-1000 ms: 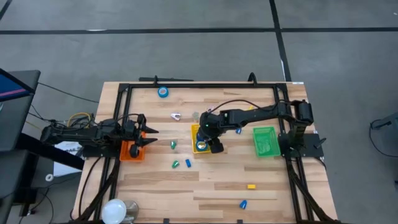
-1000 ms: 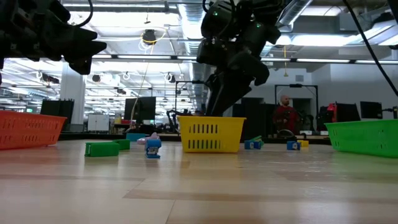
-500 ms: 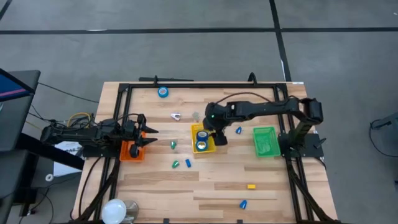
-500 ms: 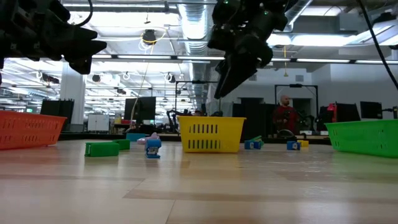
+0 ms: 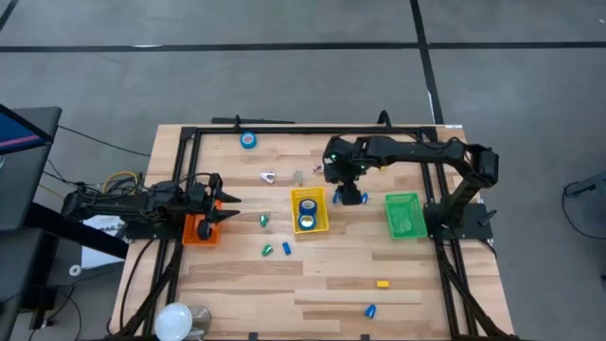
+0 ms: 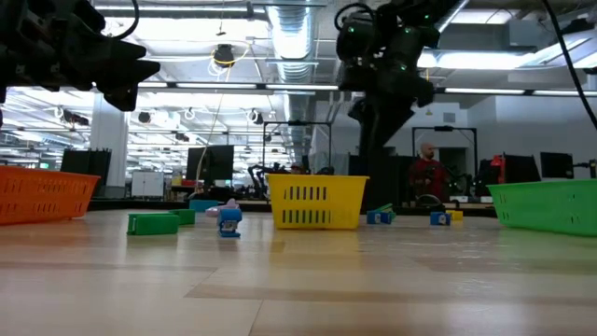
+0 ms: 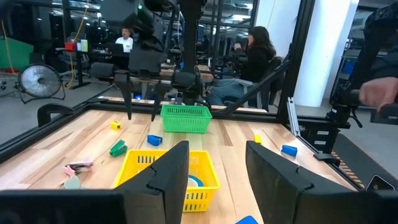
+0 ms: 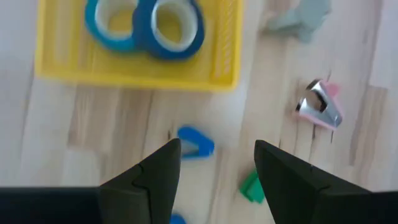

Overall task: Pick and place Stapler, Stapler remover, tape
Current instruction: Put the blue stapler into the green basket

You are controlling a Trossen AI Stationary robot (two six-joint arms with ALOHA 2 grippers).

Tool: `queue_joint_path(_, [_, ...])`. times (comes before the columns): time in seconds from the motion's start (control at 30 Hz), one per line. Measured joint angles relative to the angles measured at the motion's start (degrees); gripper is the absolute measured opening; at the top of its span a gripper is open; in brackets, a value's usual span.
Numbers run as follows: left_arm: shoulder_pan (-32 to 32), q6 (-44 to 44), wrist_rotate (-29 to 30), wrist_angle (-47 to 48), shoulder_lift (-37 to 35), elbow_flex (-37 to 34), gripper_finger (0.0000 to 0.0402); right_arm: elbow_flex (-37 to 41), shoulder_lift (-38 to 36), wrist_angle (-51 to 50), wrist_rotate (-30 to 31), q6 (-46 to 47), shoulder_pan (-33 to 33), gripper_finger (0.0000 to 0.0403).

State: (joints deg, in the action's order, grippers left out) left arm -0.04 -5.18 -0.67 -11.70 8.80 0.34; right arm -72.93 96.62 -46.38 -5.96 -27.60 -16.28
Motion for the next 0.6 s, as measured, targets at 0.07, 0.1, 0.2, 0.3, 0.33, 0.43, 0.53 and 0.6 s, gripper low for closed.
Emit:
queue_joint_path(0.07, [0.01,-0.01,-0.02,0.00,0.00,0.00,0.0150,0.00,0.09,-1.96,0.00,-4.61,-0.58,0.0198])
queue_joint_path(0.1, [-0.01,-0.01,-0.02,0.00,0.00,0.00,0.0150,0.00,0.15,-2.63,0.00,-7.35,-0.82,0.0198])
queue_joint_path(0.2, [0.00,0.00,-0.02,0.00,0.00,0.00,0.0150,0.02,0.17,-3.24,0.01,-16.17,-1.20,0.0197])
queue_joint_path(0.3, [-0.01,-0.01,-0.01,0.00,0.00,0.00,0.0150,0.02,0.17,-3.11,0.00,-22.59,-1.15,0.0193])
queue_joint_path(0.33, [0.00,0.00,-0.01,0.00,0.00,0.00,0.0150,0.02,0.17,-3.11,-0.02,-23.99,-1.13,0.0192])
queue_joint_path(0.43, [-0.01,-0.01,0.01,0.00,0.00,0.00,0.0150,0.02,0.17,-3.09,-0.02,-27.07,-1.10,0.0189])
queue_joint_path(0.53, [0.00,0.00,0.00,0.02,0.00,0.00,0.0150,0.02,0.17,-3.07,-0.02,-31.29,-1.00,0.0187])
queue_joint_path(0.6, [0.00,-0.01,-0.01,0.02,0.00,0.00,0.0150,0.02,0.17,-3.05,-0.01,-33.80,-0.70,0.0187])
